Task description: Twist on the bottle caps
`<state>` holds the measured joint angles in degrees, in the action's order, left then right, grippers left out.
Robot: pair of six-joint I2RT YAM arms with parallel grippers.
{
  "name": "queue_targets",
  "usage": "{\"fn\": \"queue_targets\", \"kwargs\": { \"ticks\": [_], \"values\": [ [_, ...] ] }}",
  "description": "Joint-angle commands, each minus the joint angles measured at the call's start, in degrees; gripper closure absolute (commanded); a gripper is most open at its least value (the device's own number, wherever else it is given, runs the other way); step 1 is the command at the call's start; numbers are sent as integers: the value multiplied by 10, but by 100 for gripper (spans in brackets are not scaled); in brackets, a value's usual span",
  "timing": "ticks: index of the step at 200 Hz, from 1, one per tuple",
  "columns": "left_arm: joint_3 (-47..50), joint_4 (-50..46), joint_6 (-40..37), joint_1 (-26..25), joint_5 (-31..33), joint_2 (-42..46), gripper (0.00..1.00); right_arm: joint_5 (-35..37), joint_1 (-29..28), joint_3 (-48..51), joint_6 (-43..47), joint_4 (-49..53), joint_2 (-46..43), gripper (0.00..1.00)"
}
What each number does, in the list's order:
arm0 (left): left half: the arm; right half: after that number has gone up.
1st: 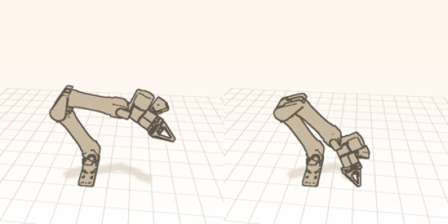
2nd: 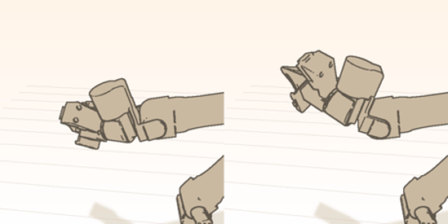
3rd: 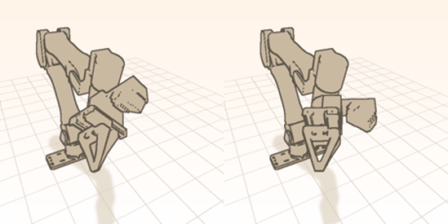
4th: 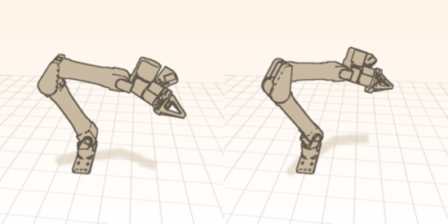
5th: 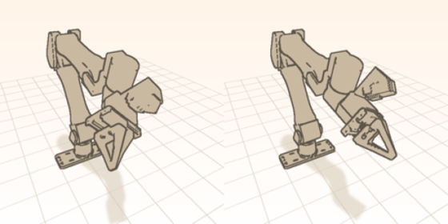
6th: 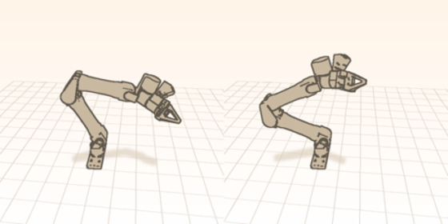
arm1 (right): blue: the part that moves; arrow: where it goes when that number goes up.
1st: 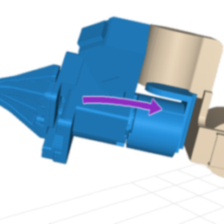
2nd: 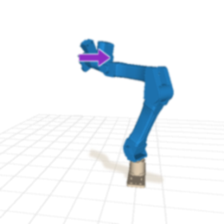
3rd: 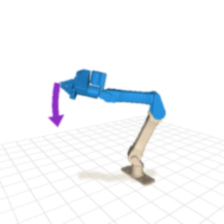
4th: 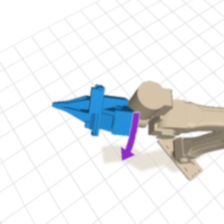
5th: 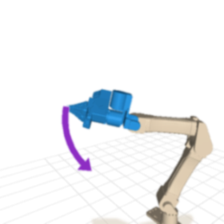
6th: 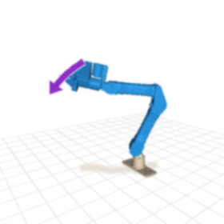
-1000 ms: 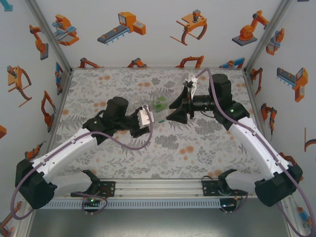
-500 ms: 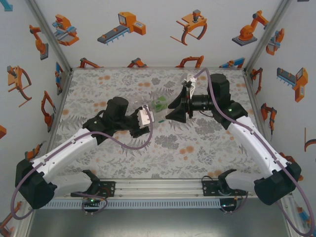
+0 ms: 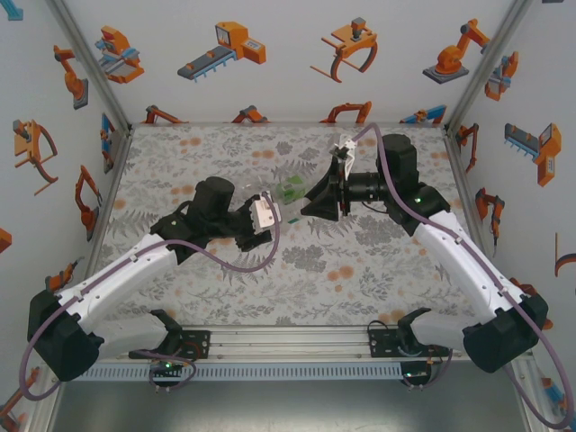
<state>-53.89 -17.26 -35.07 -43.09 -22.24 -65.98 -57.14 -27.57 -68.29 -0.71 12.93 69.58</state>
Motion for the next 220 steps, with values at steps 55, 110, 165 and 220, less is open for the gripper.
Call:
{"fn": "queue_targets", "kwargs": {
  "ticks": [55, 110, 165, 220],
  "values": [
    [-17, 13, 9, -1, 5, 10, 100, 27, -14, 11, -35, -16, -2, 50],
    [-15, 16, 10, -1, 13, 14, 100, 42, -15, 9, -59, -15, -4, 74],
    [-6, 50, 20, -1, 54, 14, 100, 202, -15, 10, -334, 0, -3, 100],
    [-5, 80, 25, -1, 69, 0, 100, 273, -15, 11, -675, 99, -1, 100]
  ]
}}
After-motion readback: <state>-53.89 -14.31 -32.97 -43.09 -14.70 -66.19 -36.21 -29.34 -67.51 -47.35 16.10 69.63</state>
